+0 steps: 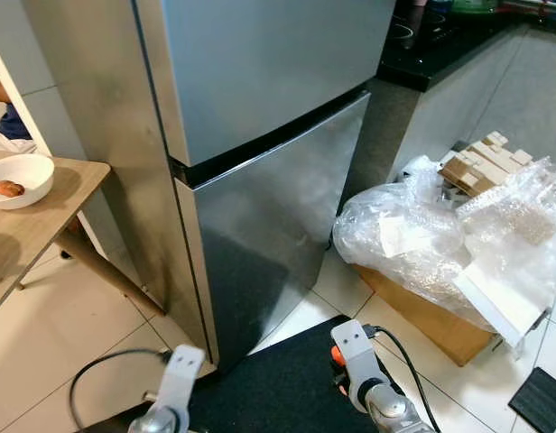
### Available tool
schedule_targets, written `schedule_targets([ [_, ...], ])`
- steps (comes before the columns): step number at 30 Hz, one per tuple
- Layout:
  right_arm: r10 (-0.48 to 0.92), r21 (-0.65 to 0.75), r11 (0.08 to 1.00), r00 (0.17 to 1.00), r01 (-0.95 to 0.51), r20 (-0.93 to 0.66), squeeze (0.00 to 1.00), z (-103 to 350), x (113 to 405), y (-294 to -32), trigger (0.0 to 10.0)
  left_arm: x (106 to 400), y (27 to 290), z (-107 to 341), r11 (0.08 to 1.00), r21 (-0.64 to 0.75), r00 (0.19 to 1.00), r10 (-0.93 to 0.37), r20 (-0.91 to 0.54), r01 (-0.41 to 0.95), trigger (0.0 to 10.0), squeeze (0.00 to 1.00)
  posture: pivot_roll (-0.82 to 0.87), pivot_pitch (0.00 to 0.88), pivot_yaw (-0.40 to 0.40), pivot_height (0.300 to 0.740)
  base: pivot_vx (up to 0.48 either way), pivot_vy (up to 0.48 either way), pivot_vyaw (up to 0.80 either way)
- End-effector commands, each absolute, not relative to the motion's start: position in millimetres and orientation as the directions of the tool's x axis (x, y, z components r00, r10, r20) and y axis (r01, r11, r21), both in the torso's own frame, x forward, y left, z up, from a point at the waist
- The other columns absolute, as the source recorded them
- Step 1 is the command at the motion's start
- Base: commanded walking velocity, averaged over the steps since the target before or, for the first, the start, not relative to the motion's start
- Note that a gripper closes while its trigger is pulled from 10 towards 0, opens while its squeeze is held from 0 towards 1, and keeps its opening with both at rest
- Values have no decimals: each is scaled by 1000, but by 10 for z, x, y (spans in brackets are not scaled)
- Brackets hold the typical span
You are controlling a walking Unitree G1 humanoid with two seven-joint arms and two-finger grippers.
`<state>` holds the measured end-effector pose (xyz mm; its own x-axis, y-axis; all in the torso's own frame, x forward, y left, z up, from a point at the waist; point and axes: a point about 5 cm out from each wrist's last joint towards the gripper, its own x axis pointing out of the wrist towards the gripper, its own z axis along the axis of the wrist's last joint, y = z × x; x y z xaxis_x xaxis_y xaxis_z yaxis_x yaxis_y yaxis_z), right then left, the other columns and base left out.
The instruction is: Restocking fridge
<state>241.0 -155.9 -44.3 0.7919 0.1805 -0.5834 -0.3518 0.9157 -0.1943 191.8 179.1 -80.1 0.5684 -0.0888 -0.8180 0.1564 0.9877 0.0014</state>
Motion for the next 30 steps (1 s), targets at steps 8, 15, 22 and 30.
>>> schedule_targets([
  [8, 176, -196, 910, 770, -365, -614, 0, -498, 2339, -1587, 10000, 1817, 1722, -825, 972, 49, 617, -106, -780, 229, 10000, 0, -108, 41, -54, 740, 0, 0, 0],
  [15, 180, -196, 908, 768, -370, -615, 0, -499, 2341, -1574, 10000, 1903, 1587, -780, 985, -11, 663, -126, -738, 175, 10000, 0, -105, 37, -56, 740, 0, 59, 0],
  [22, 176, -196, 909, 765, -369, -620, 0, -511, 2322, -1580, 10000, 1937, 1523, -753, 984, -43, 684, -152, -713, 174, 10000, 0, -102, 40, -53, 740, 0, 480, 0],
  [30, 174, -195, 911, 766, -364, -619, 0, -515, 2316, -1574, 10000, 1952, 1530, -737, 983, -33, 697, -152, -701, 180, 10000, 0, -104, 43, -49, 740, 0, 360, 0],
])
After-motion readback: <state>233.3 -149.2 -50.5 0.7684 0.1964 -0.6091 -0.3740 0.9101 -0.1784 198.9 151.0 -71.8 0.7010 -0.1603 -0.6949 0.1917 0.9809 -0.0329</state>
